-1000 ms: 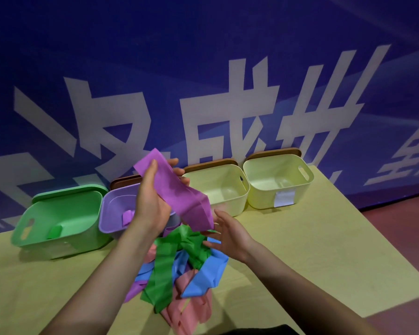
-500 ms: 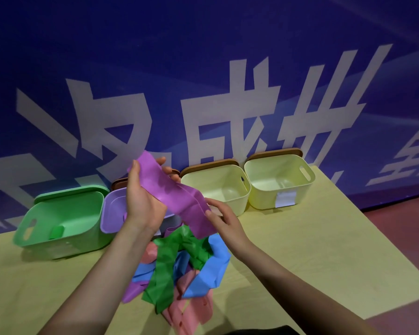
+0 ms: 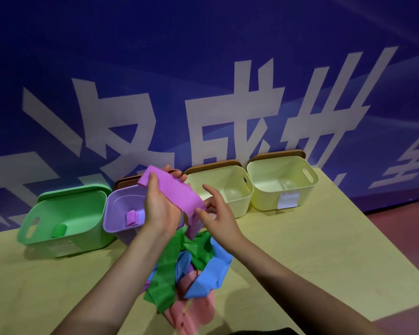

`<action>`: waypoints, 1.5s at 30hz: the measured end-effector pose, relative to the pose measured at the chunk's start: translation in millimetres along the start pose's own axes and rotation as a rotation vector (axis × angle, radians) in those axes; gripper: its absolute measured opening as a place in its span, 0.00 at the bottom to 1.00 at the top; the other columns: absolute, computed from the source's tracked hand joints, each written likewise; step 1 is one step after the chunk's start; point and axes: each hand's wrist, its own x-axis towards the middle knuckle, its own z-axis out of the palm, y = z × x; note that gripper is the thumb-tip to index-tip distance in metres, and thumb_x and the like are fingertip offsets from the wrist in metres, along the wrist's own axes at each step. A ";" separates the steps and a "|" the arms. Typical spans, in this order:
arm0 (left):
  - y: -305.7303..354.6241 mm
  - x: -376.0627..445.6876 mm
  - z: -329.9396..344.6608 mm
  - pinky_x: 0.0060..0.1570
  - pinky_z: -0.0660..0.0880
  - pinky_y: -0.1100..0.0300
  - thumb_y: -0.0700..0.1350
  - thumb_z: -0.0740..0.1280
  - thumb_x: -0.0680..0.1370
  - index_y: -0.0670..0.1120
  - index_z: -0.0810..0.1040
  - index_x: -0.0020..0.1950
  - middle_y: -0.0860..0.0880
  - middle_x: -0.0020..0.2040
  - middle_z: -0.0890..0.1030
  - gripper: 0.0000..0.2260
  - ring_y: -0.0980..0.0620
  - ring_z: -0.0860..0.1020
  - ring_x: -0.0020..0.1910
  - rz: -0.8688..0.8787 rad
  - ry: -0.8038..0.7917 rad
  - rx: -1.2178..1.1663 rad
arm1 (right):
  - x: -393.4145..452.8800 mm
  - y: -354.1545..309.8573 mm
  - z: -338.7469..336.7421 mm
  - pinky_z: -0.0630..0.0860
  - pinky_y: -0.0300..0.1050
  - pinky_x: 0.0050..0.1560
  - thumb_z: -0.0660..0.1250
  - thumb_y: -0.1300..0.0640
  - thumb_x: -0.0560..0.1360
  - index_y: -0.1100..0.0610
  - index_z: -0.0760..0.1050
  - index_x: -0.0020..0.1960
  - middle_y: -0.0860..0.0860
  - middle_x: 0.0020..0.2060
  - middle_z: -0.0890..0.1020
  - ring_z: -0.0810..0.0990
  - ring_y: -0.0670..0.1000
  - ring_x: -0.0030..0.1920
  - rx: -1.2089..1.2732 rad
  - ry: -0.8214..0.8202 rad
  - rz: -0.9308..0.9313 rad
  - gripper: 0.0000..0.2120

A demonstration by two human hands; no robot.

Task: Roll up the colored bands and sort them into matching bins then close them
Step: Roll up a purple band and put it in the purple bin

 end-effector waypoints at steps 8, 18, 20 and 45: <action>-5.7 15.5 -25.5 0.29 0.72 0.65 0.52 0.50 0.84 0.43 0.75 0.45 0.48 0.33 0.75 0.19 0.56 0.72 0.25 -0.088 0.033 0.471 | -3.2 -18.0 -14.2 0.67 0.33 0.37 0.68 0.57 0.76 0.52 0.70 0.68 0.46 0.36 0.69 0.69 0.38 0.32 0.182 -0.146 0.108 0.21; -8.1 26.8 -57.8 0.31 0.66 0.60 0.55 0.52 0.83 0.44 0.77 0.34 0.48 0.26 0.74 0.25 0.50 0.71 0.29 -0.080 0.027 1.164 | 1.2 1.2 -47.1 0.69 0.41 0.39 0.71 0.58 0.73 0.58 0.78 0.49 0.50 0.37 0.80 0.75 0.46 0.37 -0.360 -0.278 0.001 0.06; -5.8 26.4 -63.4 0.32 0.64 0.59 0.60 0.53 0.80 0.44 0.71 0.29 0.49 0.23 0.69 0.27 0.50 0.68 0.26 -0.076 0.028 1.292 | 5.1 1.4 -54.2 0.69 0.39 0.38 0.70 0.57 0.74 0.60 0.81 0.42 0.54 0.35 0.81 0.74 0.45 0.35 -0.326 -0.218 0.060 0.06; -2.4 32.6 -90.9 0.47 0.81 0.50 0.36 0.84 0.42 0.42 0.76 0.60 0.40 0.49 0.83 0.46 0.44 0.83 0.46 -0.426 -0.152 0.124 | 26.2 13.3 -93.0 0.81 0.55 0.48 0.80 0.65 0.54 0.63 0.83 0.51 0.57 0.48 0.84 0.84 0.56 0.47 1.367 0.051 0.517 0.25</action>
